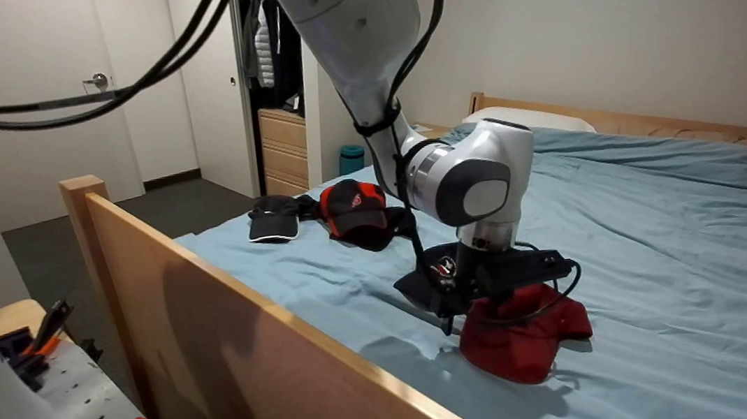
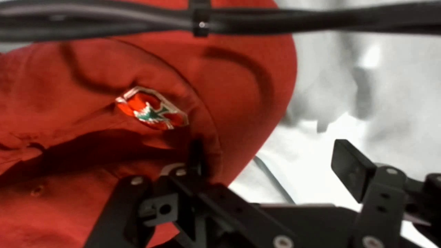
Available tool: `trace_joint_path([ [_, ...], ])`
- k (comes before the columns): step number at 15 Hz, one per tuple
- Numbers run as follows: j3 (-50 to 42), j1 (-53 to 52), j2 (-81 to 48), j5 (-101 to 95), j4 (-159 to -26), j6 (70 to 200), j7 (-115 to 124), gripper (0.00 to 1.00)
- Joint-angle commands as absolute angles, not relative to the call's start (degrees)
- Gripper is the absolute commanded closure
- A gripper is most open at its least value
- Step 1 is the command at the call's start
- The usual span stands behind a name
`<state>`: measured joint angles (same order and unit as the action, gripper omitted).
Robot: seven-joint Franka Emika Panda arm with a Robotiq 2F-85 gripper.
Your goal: Move the caps to the right
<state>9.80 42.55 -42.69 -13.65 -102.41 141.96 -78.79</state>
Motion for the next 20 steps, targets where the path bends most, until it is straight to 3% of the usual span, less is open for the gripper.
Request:
trace_joint_path([
  [1,7.1,39.9,-39.0,-6.5,-101.4,132.5,-81.8,0.0],
  [7,9.6,34.3,-30.2,16.3,-107.9,127.5,-74.8,0.0],
  [11,8.3,22.9,-26.8,23.4,-112.3,131.7,-67.1,0.0],
  [17,9.5,4.6,-26.4,18.3,-117.0,144.9,-47.6,0.0],
  [18,10.1,8.5,-27.9,20.1,-114.4,142.2,-52.0,0.0],
  [20,10.8,4.6,-27.9,18.6,-115.3,144.2,-47.8,0.0],
])
